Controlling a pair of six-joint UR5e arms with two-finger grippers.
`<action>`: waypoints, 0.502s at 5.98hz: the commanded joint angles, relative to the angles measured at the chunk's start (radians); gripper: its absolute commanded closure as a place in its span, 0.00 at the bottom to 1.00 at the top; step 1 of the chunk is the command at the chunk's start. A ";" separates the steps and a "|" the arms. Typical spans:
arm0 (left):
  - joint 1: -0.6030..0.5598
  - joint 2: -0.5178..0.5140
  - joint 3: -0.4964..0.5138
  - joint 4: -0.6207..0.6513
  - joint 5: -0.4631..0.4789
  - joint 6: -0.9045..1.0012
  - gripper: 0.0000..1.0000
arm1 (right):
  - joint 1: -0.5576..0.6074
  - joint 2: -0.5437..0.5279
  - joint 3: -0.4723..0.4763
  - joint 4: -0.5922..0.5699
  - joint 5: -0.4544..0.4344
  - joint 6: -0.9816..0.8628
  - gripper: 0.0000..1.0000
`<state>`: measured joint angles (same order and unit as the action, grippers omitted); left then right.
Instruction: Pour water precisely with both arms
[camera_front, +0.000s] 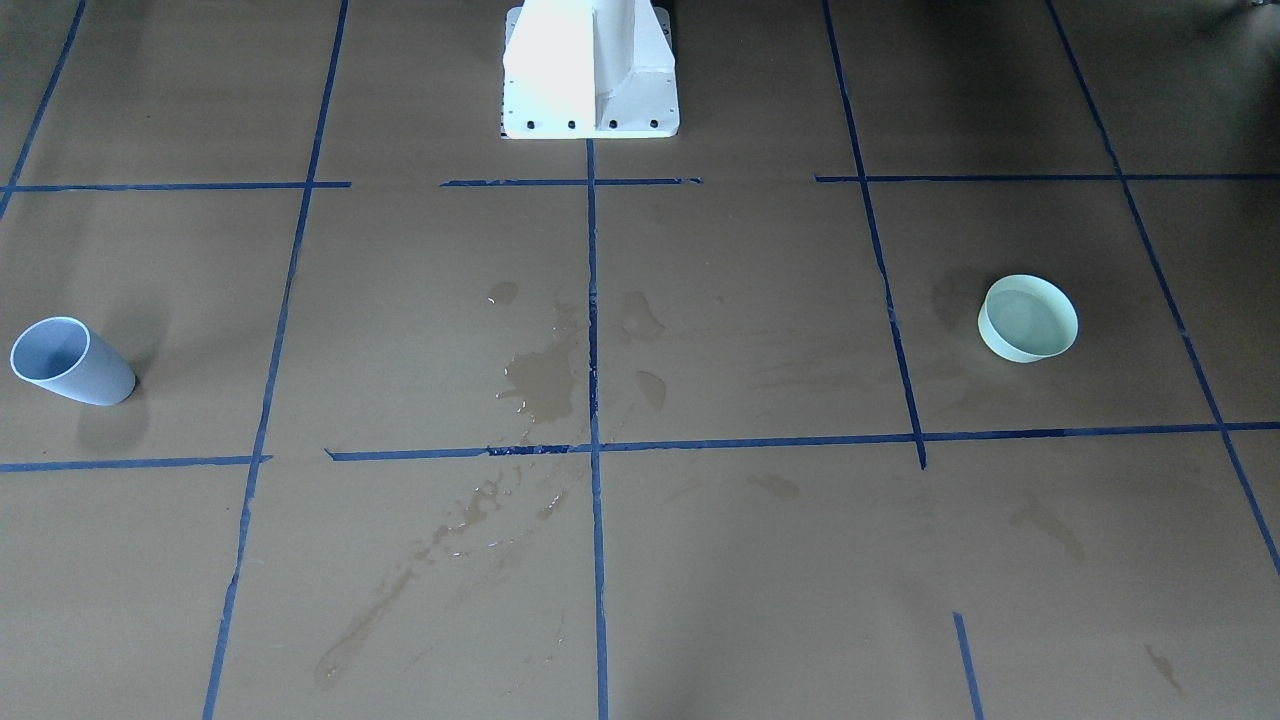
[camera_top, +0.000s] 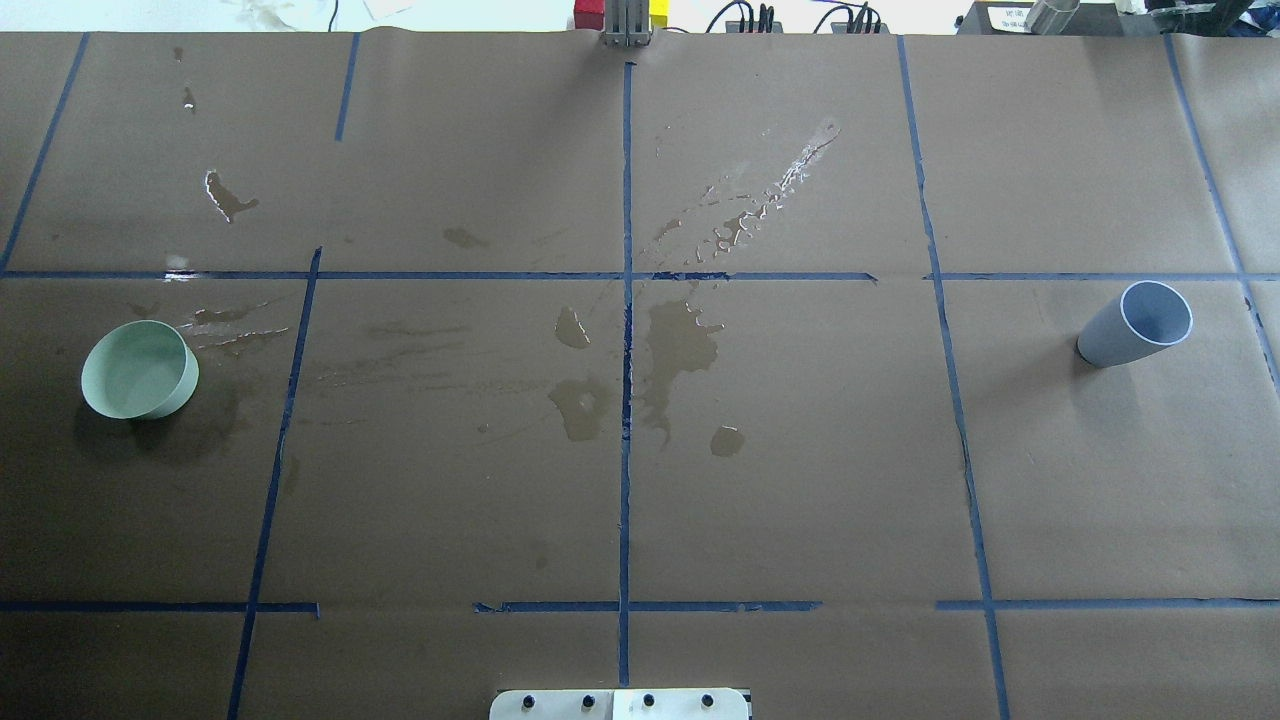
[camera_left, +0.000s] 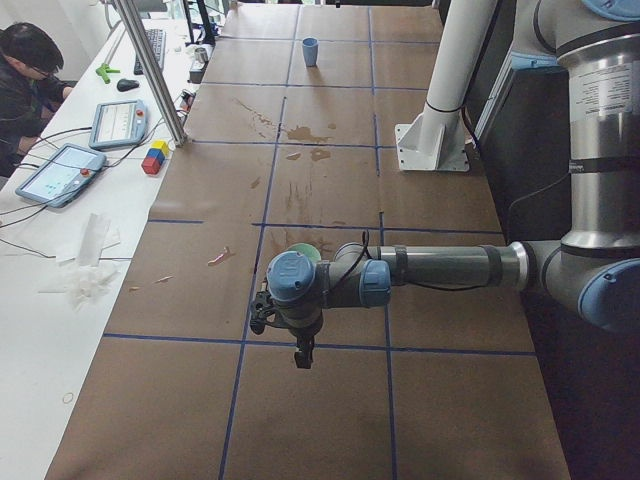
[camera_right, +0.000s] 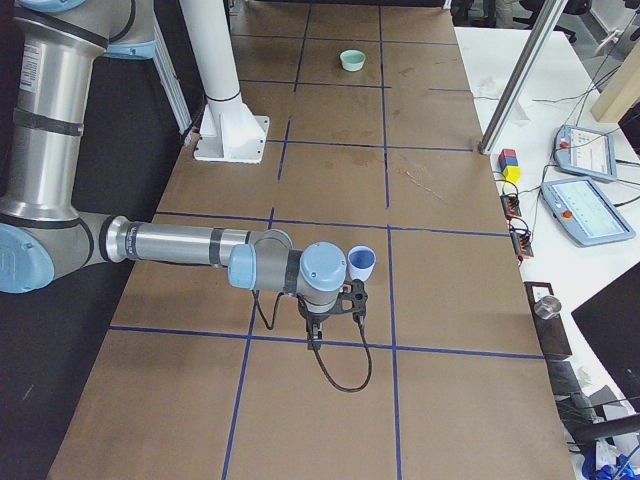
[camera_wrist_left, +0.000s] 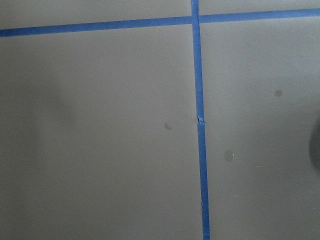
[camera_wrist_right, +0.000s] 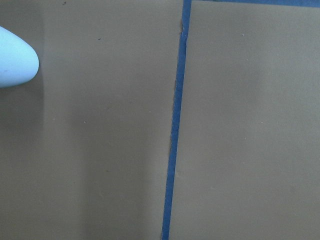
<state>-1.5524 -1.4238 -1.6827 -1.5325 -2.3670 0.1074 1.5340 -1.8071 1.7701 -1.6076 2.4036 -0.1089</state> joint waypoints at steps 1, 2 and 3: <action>0.027 0.000 0.006 0.000 0.008 0.000 0.00 | 0.000 0.000 0.000 0.000 0.002 -0.002 0.00; 0.029 0.000 -0.003 0.000 0.002 0.000 0.00 | 0.000 0.006 0.000 0.000 0.000 -0.003 0.00; 0.035 0.000 -0.003 0.000 0.005 0.000 0.00 | 0.000 0.008 0.005 0.000 0.000 -0.002 0.00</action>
<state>-1.5236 -1.4235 -1.6840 -1.5324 -2.3635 0.1074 1.5340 -1.8019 1.7719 -1.6076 2.4040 -0.1110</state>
